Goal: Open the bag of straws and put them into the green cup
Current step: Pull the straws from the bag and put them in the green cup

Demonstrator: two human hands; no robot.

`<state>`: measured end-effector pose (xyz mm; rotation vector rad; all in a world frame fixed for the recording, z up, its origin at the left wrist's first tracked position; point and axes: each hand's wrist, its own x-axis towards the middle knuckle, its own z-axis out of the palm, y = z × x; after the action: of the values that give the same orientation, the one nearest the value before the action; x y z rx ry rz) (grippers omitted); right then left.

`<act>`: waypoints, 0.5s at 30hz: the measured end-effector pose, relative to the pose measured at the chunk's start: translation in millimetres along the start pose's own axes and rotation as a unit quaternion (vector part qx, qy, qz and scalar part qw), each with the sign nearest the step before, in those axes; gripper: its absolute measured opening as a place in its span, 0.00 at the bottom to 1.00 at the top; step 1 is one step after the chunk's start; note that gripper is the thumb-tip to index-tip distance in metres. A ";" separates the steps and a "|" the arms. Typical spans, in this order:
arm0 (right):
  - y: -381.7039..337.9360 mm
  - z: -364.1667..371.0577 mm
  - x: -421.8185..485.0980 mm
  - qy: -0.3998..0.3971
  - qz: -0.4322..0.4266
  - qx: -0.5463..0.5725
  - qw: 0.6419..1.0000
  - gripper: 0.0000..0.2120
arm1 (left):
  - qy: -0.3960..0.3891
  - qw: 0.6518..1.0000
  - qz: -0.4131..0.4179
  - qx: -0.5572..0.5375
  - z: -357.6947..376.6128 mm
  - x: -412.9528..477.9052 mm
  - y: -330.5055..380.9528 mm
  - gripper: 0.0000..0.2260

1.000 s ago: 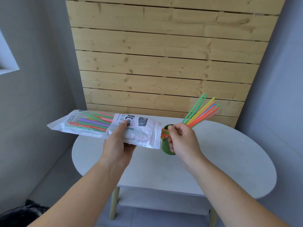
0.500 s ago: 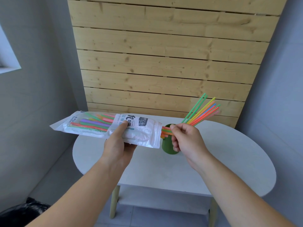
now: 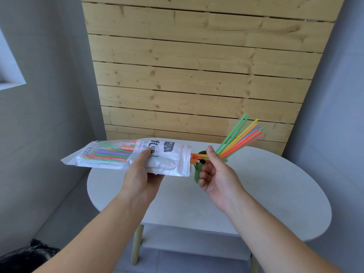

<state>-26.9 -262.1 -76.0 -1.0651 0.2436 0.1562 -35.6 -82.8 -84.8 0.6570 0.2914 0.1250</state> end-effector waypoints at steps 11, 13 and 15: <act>-0.5 9.8 4.0 0.039 -0.060 0.046 0.996 0.07 | -0.006 1.000 -0.006 0.000 1.8 -0.8 -2.6 0.05; -0.6 10.1 3.1 0.042 -0.083 0.023 0.995 0.07 | -0.009 1.000 -0.007 -0.003 2.4 -1.3 -2.7 0.05; -1.6 9.6 2.9 0.045 -0.113 0.008 0.993 0.07 | -0.009 1.000 -0.011 -0.009 2.9 -2.1 -2.6 0.05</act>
<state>-22.5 -254.4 -71.0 -1.0765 0.2030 -0.0966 -36.6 -87.0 -83.8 0.6356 0.2803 0.1007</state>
